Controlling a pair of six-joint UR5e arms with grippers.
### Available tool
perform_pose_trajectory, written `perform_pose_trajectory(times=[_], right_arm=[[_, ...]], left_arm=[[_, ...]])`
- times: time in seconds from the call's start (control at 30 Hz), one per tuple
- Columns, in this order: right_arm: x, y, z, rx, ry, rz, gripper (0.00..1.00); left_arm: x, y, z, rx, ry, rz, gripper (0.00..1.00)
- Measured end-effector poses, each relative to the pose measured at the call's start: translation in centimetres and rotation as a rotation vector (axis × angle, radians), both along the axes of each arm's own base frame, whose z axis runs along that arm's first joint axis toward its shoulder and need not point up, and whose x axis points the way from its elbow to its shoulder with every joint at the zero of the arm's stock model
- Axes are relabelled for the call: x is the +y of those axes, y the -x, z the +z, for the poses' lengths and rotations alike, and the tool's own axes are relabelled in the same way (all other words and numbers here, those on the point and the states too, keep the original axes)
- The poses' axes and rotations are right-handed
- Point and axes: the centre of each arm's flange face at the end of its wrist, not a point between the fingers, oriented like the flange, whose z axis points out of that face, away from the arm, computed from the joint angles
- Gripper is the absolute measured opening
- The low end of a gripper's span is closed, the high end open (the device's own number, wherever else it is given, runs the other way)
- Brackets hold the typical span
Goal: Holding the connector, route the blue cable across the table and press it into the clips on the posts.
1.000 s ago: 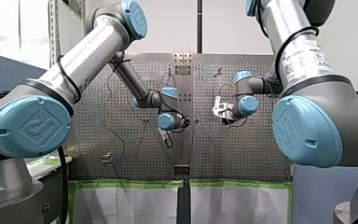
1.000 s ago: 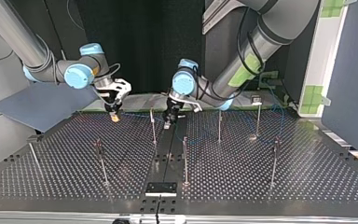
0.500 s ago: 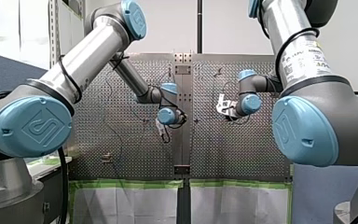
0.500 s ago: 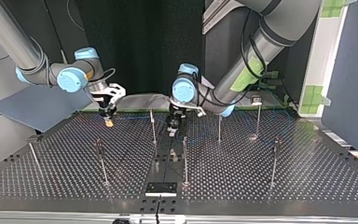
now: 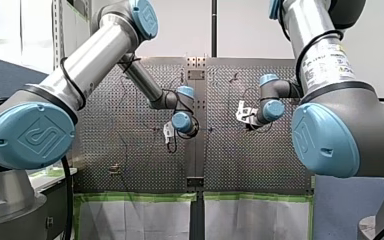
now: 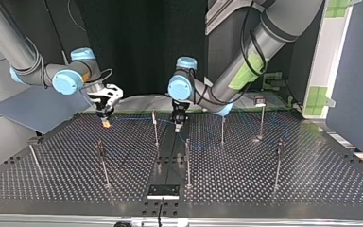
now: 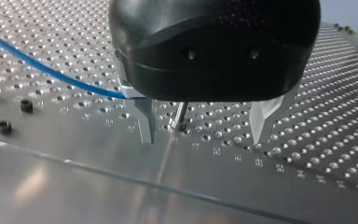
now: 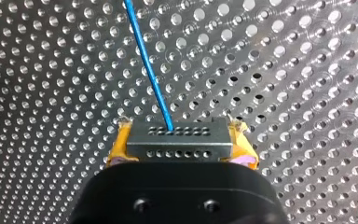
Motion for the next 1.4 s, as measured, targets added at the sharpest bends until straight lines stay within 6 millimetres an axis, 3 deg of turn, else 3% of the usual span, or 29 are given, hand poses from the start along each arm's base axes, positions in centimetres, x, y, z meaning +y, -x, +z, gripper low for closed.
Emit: perform_pose_trajectory(times=[0.33, 0.6, 1.2, 1.4], right_arm=[[0.0, 0.8, 3.0, -0.019, 0.033, -0.014, 0.00], [0.2, 1.0, 3.1, -0.020, 0.032, -0.017, 0.00], [0.1, 1.0, 3.1, -0.020, 0.033, -0.017, 0.00], [0.2, 1.0, 3.1, -0.020, 0.033, -0.015, 0.00]], left_arm=[[-1.1, 5.9, 2.6, 0.048, -0.102, 0.013, 1.00], [-3.3, 10.0, 4.0, 0.075, -0.091, 0.010, 1.00], [-11.6, 16.0, 5.6, -0.015, 0.155, -0.127, 1.00], [-13.2, 15.6, 6.9, -0.051, 0.228, -0.139, 1.00]])
